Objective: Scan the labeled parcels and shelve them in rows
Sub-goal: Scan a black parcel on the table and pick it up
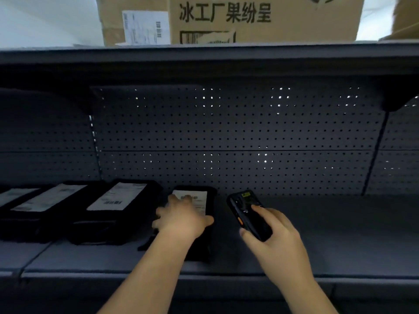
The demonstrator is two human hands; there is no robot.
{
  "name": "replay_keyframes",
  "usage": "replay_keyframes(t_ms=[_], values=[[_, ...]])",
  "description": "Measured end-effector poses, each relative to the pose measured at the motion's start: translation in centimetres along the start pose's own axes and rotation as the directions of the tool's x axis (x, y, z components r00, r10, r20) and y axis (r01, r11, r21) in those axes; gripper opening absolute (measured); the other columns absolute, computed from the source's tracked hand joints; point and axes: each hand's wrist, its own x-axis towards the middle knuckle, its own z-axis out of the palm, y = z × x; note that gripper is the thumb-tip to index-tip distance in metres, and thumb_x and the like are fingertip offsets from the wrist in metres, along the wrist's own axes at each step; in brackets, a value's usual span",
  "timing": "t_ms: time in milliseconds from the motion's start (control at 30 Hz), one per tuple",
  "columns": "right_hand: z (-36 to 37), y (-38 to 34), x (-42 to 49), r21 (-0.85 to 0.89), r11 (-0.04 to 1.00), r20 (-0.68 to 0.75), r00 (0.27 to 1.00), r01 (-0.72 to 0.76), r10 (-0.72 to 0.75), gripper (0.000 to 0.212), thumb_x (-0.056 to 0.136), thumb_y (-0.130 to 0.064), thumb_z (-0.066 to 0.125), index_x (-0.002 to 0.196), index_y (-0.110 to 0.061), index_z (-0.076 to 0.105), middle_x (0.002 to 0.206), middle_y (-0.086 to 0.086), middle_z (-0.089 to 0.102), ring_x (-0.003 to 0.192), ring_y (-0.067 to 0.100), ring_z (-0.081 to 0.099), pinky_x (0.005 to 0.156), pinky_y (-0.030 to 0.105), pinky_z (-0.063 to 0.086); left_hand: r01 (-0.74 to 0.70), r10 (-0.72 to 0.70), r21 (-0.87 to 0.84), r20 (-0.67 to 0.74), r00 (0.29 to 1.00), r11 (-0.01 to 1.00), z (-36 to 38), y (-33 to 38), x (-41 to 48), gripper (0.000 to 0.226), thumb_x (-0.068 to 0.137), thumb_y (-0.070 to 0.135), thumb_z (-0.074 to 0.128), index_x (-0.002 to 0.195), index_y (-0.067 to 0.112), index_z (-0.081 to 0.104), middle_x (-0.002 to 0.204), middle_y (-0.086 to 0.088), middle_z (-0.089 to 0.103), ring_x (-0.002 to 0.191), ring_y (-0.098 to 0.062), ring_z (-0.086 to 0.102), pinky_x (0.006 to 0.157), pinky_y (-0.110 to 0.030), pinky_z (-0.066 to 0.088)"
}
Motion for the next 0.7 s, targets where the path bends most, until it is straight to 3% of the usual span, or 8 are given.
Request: replay_keyframes(t_ms=[200, 700], values=[[0.8, 0.9, 1.2, 0.052, 0.998, 0.082, 0.996, 0.022, -0.026, 0.058, 0.075, -0.054, 0.069, 0.130, -0.045, 0.055, 0.129, -0.020, 0.051, 0.118, 0.006, 0.050, 0.093, 0.035, 0.051, 0.081, -0.081, -0.002, 0.006, 0.997, 0.997, 0.1, -0.1, 1.6, 0.085, 0.077, 0.065, 0.062, 0.148, 0.027, 0.035, 0.149, -0.003, 0.025, 0.128, -0.036, 0.033, 0.103, -0.051, 0.040], [2.2, 0.0, 2.4, 0.067, 0.998, 0.133, 0.991, -0.010, 0.001, 0.055, 0.076, -0.052, 0.069, 0.129, -0.045, 0.056, 0.120, -0.023, 0.051, 0.108, 0.002, 0.051, 0.083, 0.027, 0.049, 0.016, -0.016, 0.016, 0.017, 1.000, 1.000, 0.6, -0.1, 6.0, 0.089, 0.077, 0.065, 0.063, 0.150, 0.026, 0.031, 0.153, -0.002, 0.022, 0.134, -0.036, 0.029, 0.104, -0.051, 0.037]])
